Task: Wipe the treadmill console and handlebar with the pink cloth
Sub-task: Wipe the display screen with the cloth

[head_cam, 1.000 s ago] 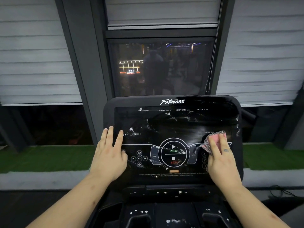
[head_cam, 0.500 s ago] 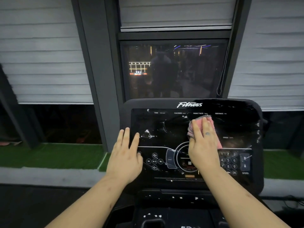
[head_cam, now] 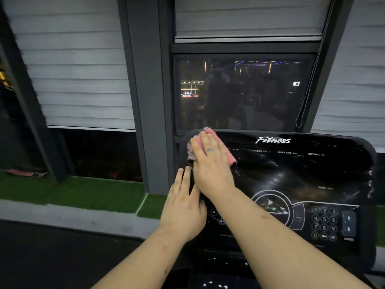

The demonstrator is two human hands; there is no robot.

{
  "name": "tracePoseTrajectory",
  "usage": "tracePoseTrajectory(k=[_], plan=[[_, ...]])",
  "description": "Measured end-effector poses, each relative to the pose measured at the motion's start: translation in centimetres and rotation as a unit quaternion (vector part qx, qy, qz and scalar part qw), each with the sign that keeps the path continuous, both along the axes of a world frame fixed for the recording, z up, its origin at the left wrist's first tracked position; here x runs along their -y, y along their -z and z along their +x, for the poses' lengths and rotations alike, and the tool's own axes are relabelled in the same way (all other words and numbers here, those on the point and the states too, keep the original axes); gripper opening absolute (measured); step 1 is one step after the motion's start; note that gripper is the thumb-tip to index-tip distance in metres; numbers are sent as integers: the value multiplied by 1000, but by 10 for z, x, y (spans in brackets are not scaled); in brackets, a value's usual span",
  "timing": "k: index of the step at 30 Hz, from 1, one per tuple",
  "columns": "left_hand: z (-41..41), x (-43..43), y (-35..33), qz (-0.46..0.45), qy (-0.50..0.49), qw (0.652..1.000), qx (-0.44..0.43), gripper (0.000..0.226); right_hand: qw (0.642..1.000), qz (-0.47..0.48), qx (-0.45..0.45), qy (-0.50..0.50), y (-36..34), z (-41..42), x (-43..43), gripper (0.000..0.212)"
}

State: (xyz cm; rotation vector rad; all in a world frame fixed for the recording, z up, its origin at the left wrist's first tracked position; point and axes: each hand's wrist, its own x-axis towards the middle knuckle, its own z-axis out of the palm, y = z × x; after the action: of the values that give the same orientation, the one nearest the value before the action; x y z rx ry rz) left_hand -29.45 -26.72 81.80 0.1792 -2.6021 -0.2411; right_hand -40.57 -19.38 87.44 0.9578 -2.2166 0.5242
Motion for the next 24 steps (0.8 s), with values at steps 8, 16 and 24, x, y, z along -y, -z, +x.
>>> tracePoseTrajectory(k=[8,16,24], plan=[[2,2,0,-12,-3,1000,6,71,998,52,-27,-2,-6,-5,-15,75],[0,-4,4,-2,-22,1000,5,68,992,36,-40,117,-19,-44,-123,100],[-3,-6,5,9,-31,999,11,68,982,-42,-1,186,-9,-63,-218,68]])
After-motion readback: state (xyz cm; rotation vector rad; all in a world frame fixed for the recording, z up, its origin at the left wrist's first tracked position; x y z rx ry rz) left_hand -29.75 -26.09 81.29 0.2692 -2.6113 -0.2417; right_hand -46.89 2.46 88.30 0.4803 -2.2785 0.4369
